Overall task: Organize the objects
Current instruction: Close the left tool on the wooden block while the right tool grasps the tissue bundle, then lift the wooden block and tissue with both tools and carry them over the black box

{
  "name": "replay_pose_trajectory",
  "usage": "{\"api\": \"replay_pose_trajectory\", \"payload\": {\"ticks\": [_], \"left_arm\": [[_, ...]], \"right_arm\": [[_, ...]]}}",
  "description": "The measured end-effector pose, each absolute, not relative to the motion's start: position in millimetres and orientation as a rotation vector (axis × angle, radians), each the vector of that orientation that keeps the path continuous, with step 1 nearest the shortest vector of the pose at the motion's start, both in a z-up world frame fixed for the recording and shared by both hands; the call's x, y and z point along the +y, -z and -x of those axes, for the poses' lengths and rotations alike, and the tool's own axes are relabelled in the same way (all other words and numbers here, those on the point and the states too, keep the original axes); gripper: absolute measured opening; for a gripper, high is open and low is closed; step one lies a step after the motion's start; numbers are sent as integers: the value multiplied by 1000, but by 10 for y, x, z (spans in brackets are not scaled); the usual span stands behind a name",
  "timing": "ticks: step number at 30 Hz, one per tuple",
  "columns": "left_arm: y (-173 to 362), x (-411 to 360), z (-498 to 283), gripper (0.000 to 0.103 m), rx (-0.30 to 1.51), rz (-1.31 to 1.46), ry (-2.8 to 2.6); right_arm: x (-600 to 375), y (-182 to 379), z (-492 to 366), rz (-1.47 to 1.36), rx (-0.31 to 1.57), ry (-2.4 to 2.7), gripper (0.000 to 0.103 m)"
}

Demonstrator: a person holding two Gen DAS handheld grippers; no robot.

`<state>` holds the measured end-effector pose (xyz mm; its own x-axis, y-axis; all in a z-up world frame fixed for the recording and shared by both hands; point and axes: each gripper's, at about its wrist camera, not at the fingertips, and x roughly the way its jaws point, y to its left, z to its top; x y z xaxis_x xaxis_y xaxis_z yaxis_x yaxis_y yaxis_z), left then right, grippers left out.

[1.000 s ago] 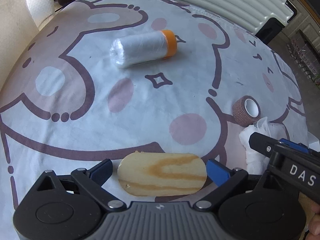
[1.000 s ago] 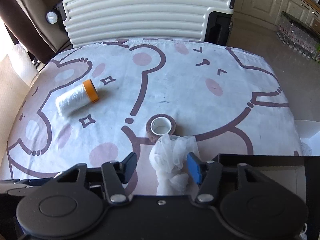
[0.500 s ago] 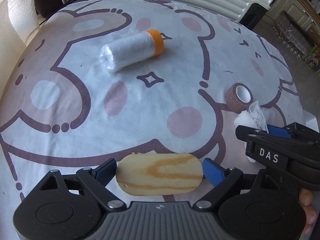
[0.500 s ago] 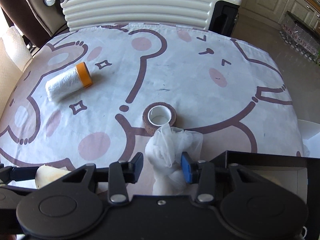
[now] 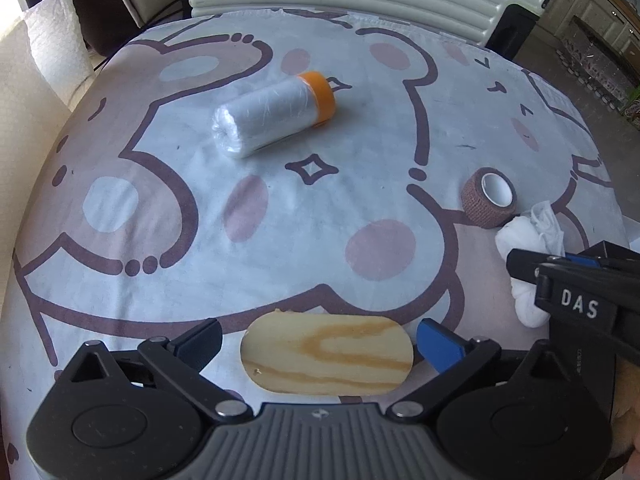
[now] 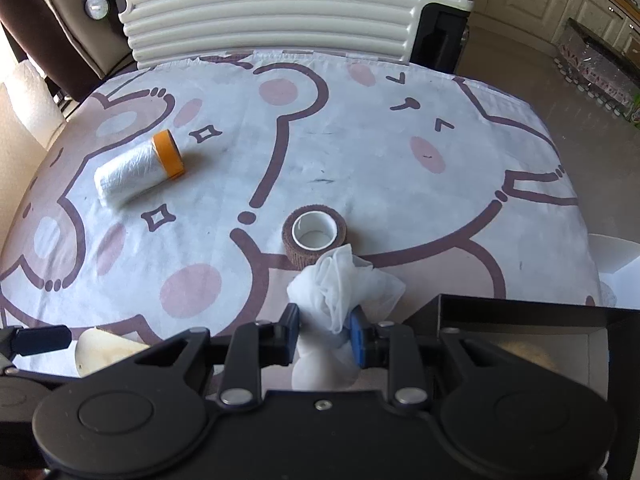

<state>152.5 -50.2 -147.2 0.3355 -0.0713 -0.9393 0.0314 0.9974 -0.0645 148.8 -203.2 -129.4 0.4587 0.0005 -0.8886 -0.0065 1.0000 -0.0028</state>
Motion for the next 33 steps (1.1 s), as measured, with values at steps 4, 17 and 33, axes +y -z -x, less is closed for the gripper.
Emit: {"api": "replay_pose_trajectory", "payload": {"ticks": [4,17,33], "left_arm": [[1563,-548,-1485,103,1249,21,47],[1648,-573,-1454,93,1283,9,97],[1165,-442,-1394,93,1184,51,63]], "right_arm": [[-2090,1231,-1458,-32,1082,-1,27],[-2148,1211,-1390,-40,1094,-4,27],[-2130,955,-1212,-39,1048,-14,27]]}}
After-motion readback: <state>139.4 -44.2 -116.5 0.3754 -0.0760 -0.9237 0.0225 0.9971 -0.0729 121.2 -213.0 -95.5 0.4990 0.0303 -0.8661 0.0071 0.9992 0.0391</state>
